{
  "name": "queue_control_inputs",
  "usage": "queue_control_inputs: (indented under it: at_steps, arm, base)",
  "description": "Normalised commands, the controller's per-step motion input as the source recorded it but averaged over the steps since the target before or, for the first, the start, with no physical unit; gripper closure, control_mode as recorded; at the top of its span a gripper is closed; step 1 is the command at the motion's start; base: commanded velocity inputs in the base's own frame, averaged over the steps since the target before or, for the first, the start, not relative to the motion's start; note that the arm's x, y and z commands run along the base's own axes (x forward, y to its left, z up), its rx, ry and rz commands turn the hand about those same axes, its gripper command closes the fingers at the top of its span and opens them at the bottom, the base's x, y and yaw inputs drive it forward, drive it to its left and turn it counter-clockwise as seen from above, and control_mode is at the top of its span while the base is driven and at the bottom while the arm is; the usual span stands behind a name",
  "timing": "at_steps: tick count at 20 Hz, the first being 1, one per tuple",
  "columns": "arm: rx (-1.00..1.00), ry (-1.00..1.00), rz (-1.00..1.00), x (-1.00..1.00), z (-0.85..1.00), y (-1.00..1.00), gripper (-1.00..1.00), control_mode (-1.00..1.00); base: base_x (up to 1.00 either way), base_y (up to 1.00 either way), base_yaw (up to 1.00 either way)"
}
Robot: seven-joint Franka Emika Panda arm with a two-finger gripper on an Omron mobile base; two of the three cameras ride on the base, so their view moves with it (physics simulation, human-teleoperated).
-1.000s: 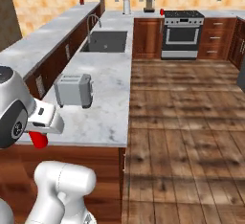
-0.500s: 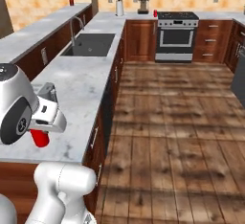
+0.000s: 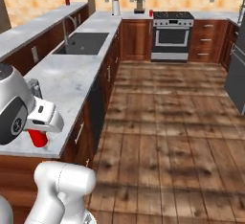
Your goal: Four empty soda cans are scattered around the kitchen. Gather all the cans and cluster them next to the stove for recycling.
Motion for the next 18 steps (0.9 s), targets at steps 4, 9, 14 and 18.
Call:
queue_control_inputs:
  at_steps: [4, 9, 14, 18]
  arm:
    - [0.0, 0.0, 0.0, 0.0, 0.0, 0.0, 1.0, 1.0]
    - [0.0, 0.0, 0.0, 0.0, 0.0, 0.0, 1.0, 1.0]
    - [0.0, 0.0, 0.0, 0.0, 0.0, 0.0, 1.0, 1.0]
    - [0.0, 0.0, 0.0, 0.0, 0.0, 0.0, 1.0, 1.0]
  base:
    - [-0.11, -1.0, -0.1]
    - [0.91, -0.94, -0.08]
    - [1.0, -0.46, -0.11]
    - [1.0, 0.08, 0.0]
